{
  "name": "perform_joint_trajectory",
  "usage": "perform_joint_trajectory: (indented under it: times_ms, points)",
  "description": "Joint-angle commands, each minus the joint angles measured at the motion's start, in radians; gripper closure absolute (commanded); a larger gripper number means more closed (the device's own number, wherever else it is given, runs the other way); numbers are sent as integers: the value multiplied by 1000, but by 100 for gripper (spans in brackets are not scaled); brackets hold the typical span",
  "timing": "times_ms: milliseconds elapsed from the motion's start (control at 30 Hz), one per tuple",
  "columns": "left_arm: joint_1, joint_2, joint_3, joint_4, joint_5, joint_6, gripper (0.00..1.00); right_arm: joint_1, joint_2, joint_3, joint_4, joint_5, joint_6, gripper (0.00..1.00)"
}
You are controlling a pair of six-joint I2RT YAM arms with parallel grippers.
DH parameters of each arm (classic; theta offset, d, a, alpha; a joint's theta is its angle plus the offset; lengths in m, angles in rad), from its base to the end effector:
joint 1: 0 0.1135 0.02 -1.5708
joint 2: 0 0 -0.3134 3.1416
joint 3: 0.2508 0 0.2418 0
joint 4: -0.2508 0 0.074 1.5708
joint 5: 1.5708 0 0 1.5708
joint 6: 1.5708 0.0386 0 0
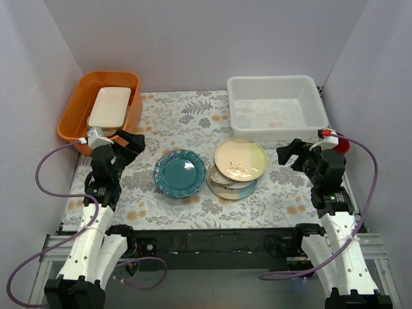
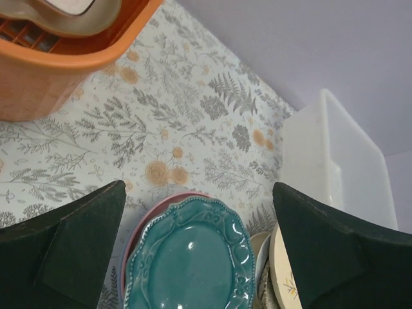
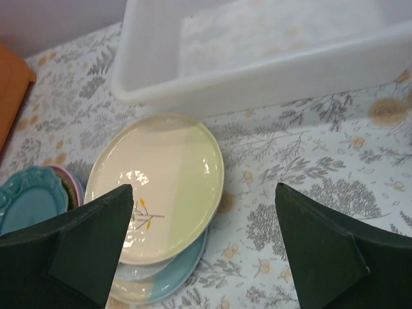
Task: Place the plates into the plastic bin on the countertop
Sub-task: Pick up the plate at the center of the board.
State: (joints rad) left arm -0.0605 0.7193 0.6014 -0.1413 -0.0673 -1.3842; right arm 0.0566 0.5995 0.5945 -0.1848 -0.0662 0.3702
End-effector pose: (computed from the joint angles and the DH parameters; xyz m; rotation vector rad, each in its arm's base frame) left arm 0.1326 -0.0054 0.3232 -1.2299 1.4971 -0.9364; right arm 0.1060 0.0086 0.3279 0.2291 1.7599 0.3678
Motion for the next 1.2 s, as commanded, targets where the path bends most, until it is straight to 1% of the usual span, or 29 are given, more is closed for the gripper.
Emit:
perform_joint_trajectory:
  times_ms: [0,33,67,100,133,167,233,267,300,333,367,433,567,700,933,1000,1067,1167]
  points:
    - [-1,63,83,-155,24,-24,2,3,-27,28,-110,-133,24,2]
    - [-1,77,95,-159,50,-26,2,3,-47,15,-102,-135,32,2]
    - [-1,100,109,-153,163,-7,2,3,-55,5,-88,-141,38,2]
    - [-1,136,156,-155,240,46,2,3,-61,-2,-78,-159,42,2]
    - [-1,155,178,-158,307,56,2,3,-69,-22,-50,-164,47,2]
    - [-1,169,199,-164,428,62,2,3,-70,-36,-33,-182,49,2]
    - [-1,189,233,-162,515,31,2,3,-78,-58,10,-256,55,2]
    - [-1,187,230,-132,570,28,2,3,-84,-93,40,-285,71,2]
    - [-1,181,227,-120,634,34,2,3,-90,-119,66,-320,138,2]
    - [-1,164,227,-107,694,75,2,3,-90,-136,103,-331,162,2]
    - [-1,152,225,-103,701,70,2,3,-86,-143,100,-340,173,2]
    - [-1,112,224,-130,663,53,2,3,-49,-125,73,-342,161,2]
    - [-1,68,210,-178,661,50,2,5,29,-29,-74,-320,79,2]
    - [-1,55,189,-181,684,34,2,3,40,-15,-110,-317,68,2]
    - [-1,54,196,-188,739,40,2,2,28,-67,-117,-314,111,2]
    - [-1,39,199,-184,741,36,2,-1,11,-97,-96,-323,153,2]
    - [-1,26,199,-156,741,25,2,-4,-4,-145,-29,-363,174,2]
    - [-1,49,224,-162,751,20,2,-8,5,-162,-8,-379,197,2]
